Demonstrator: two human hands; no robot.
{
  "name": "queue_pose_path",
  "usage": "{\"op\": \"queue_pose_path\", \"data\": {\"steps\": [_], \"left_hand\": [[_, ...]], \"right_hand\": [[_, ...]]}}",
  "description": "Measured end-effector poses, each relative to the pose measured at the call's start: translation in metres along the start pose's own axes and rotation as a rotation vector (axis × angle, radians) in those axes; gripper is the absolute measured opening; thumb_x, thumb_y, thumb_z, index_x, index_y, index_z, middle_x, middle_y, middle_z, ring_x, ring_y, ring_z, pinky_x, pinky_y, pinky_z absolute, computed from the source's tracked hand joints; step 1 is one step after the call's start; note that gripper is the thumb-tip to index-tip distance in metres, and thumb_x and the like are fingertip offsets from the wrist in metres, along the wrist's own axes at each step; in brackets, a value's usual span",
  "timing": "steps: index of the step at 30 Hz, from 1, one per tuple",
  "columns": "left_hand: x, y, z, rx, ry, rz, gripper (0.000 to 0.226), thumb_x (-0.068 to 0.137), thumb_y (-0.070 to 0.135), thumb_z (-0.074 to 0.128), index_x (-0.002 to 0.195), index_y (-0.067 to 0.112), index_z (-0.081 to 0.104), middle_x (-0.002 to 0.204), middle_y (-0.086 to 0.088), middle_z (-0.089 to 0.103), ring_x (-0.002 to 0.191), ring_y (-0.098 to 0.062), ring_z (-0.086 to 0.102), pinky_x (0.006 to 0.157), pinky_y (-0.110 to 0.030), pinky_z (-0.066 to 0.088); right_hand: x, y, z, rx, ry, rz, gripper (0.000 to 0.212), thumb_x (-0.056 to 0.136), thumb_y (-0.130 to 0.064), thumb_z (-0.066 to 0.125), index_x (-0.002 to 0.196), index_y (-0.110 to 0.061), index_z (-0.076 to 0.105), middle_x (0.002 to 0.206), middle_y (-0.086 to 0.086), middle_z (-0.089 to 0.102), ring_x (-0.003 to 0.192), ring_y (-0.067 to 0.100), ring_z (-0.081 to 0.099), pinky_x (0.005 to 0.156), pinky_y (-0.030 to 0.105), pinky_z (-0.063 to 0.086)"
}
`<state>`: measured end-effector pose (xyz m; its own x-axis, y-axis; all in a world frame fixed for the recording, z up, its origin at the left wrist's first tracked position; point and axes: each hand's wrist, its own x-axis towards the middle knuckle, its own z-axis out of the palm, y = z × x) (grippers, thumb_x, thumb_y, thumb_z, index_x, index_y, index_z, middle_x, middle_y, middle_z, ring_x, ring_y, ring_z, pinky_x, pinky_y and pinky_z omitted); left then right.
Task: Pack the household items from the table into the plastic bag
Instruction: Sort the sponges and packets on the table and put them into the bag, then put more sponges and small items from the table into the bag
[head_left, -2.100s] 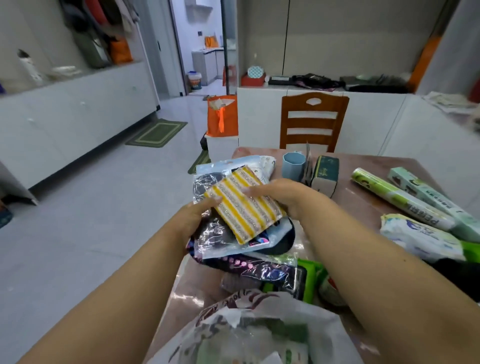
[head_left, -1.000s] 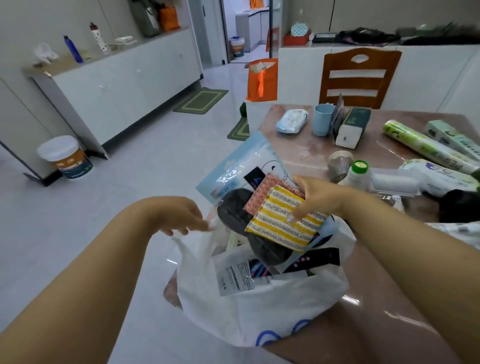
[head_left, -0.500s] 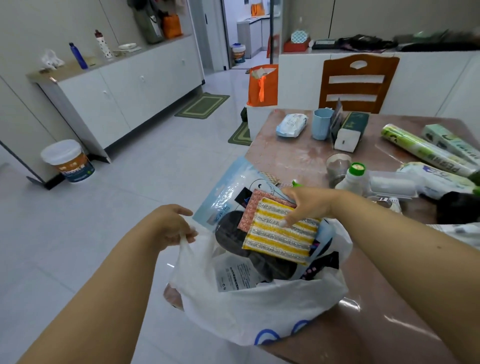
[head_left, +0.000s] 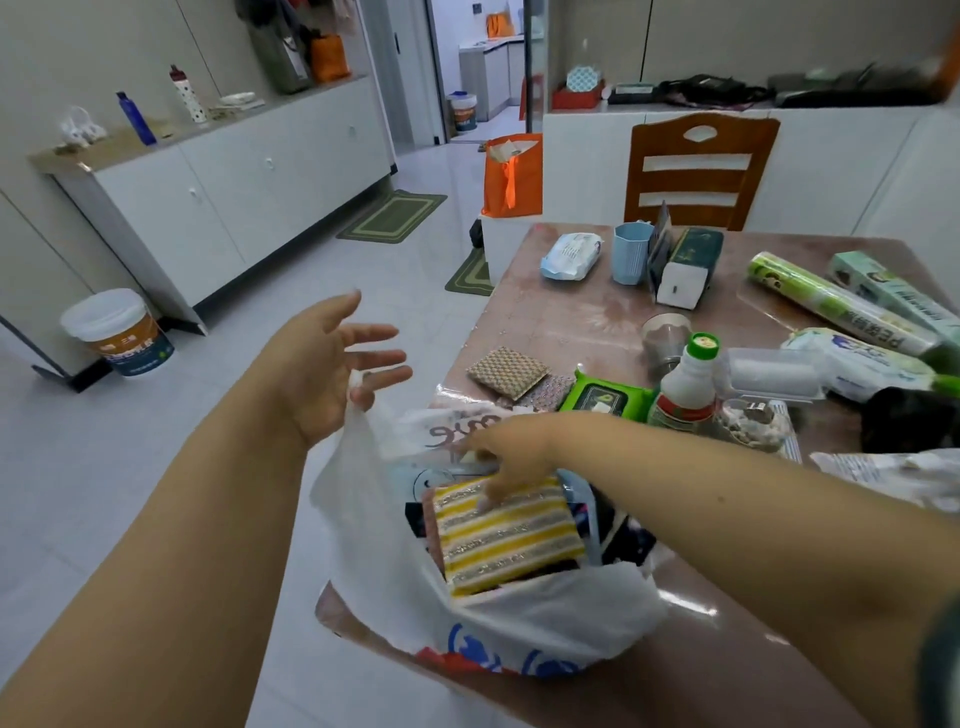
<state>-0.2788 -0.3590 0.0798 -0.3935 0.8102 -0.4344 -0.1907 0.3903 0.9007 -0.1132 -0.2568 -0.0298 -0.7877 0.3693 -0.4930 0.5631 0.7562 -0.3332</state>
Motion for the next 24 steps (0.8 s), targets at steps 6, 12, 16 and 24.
{"op": "queue_pose_path", "data": {"steps": [6, 12, 16, 24], "left_hand": [[-0.011, 0.016, -0.004, 0.017, -0.067, 0.030, 0.053, 0.095, 0.052, 0.038, 0.115, 0.009, 0.060, 0.116, -0.018, 0.067, 0.098, -0.028, 0.071, 0.041, -0.017, 0.034], [-0.007, 0.034, -0.008, -0.007, -0.069, 0.079, 0.054, 0.093, 0.053, 0.039, 0.116, 0.009, 0.060, 0.115, -0.017, 0.068, 0.098, -0.031, 0.071, 0.035, -0.015, 0.035], [0.004, 0.033, 0.000, -0.001, -0.088, 0.089, 0.053, 0.094, 0.051, 0.038, 0.114, 0.007, 0.061, 0.114, -0.019, 0.069, 0.097, -0.029, 0.071, 0.035, -0.016, 0.035], [0.023, 0.053, 0.034, 0.639, -0.202, 0.001, 0.058, 0.089, 0.063, 0.034, 0.122, 0.022, 0.057, 0.116, -0.011, 0.068, 0.082, -0.036, 0.073, 0.076, -0.043, 0.059]], "right_hand": [[0.012, 0.020, 0.009, -0.172, 0.358, 0.066, 0.064, 0.085, -0.063, 0.051, 0.136, -0.024, 0.046, 0.138, 0.002, 0.050, 0.121, 0.025, 0.050, 0.097, 0.040, 0.039], [-0.006, 0.055, -0.044, -0.301, 0.152, 0.259, 0.065, 0.097, -0.058, 0.012, 0.132, -0.023, 0.055, 0.136, 0.004, 0.055, 0.133, 0.025, 0.042, 0.115, 0.048, 0.013], [-0.036, 0.070, -0.076, -0.572, 0.074, 0.338, 0.067, 0.099, -0.055, 0.013, 0.124, -0.014, 0.060, 0.129, 0.008, 0.060, 0.134, 0.025, 0.039, 0.119, 0.046, 0.001], [-0.048, 0.076, -0.077, -0.061, 0.163, 0.217, 0.064, 0.101, -0.046, 0.029, 0.081, -0.004, 0.074, 0.082, 0.003, 0.068, 0.073, 0.016, 0.055, 0.078, 0.028, 0.035]]}}
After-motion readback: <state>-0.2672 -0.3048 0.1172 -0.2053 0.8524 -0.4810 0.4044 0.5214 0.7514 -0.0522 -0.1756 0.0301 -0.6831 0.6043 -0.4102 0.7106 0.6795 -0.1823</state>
